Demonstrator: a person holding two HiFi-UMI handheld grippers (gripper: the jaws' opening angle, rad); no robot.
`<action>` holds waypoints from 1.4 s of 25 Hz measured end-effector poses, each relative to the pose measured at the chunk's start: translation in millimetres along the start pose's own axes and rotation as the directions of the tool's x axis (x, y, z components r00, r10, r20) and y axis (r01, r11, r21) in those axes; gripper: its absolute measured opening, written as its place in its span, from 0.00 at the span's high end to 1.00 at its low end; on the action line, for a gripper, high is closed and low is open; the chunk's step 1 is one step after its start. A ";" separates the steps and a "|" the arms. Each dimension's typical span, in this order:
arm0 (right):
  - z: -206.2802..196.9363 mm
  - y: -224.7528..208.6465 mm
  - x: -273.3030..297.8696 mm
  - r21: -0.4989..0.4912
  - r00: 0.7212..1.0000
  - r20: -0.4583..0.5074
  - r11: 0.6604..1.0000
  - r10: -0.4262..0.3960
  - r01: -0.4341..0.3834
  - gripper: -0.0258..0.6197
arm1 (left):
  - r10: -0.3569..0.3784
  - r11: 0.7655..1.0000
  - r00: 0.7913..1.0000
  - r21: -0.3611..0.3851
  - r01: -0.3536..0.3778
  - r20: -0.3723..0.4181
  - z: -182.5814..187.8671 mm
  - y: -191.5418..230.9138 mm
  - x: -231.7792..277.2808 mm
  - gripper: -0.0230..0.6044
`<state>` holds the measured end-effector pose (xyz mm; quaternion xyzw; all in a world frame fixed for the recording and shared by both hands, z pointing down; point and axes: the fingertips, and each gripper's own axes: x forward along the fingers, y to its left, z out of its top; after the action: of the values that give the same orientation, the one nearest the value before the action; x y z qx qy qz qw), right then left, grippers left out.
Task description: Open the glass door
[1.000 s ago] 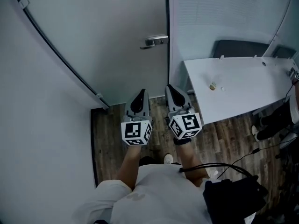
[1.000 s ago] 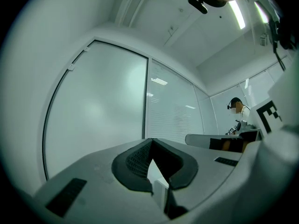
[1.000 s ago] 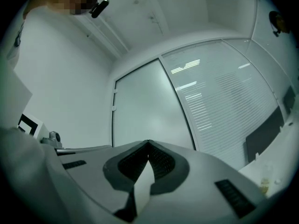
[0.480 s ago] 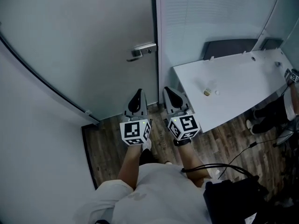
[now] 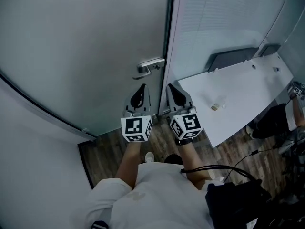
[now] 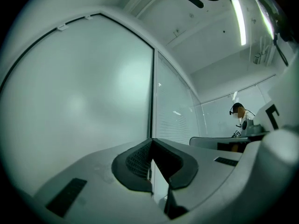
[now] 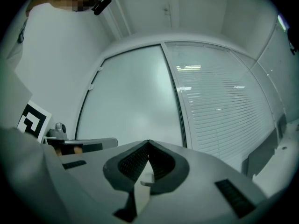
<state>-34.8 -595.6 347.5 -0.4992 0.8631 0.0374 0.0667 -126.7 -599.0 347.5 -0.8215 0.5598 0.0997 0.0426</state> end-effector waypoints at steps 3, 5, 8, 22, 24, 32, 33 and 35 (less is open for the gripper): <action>-12.7 -1.8 19.0 -0.006 1.000 -0.021 1.000 -0.016 0.016 0.96 | -0.005 1.000 1.000 -0.022 0.005 -0.029 -16.9 20.5 14.4 0.96; -18.9 -6.2 29.4 -0.006 0.999 -0.032 1.000 -0.024 0.024 0.96 | -0.014 1.000 0.999 -0.026 0.012 -0.052 -26.6 28.9 23.9 0.96; -28.9 -17.0 48.5 -0.002 0.999 -0.041 1.000 -0.022 0.022 0.96 | -0.051 0.999 0.995 -0.021 0.050 -0.080 -41.3 34.8 41.7 0.96; -82.4 -77.4 109.9 0.102 0.994 -0.112 0.995 0.004 0.008 0.96 | -0.145 0.970 0.920 0.129 0.204 -0.363 -126.5 62.8 111.3 0.96; -90.7 -80.7 114.6 0.116 0.991 -0.130 0.993 0.009 0.006 0.96 | -0.172 0.959 0.898 0.139 0.246 -0.404 -139.6 68.3 115.3 0.95; -126.3 -122.9 141.8 0.148 0.985 -0.174 0.989 0.019 0.007 0.96 | -0.276 0.831 0.724 0.222 0.511 -0.633 -213.4 65.1 157.8 0.82; -127.1 -123.0 142.7 0.151 0.984 -0.178 0.989 0.022 0.005 0.96 | -0.266 0.785 0.677 0.254 0.566 -0.687 -223.9 64.7 155.7 0.82; -129.2 -122.5 144.0 0.154 0.982 -0.185 0.988 0.028 0.001 0.96 | -0.230 0.692 0.598 0.302 0.655 -0.768 -240.8 65.9 151.6 0.82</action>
<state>-9.6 -797.0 453.5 -0.4878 0.8693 -0.0757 0.0235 -106.4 -805.3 553.3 -0.8645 0.3023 -0.3895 0.0981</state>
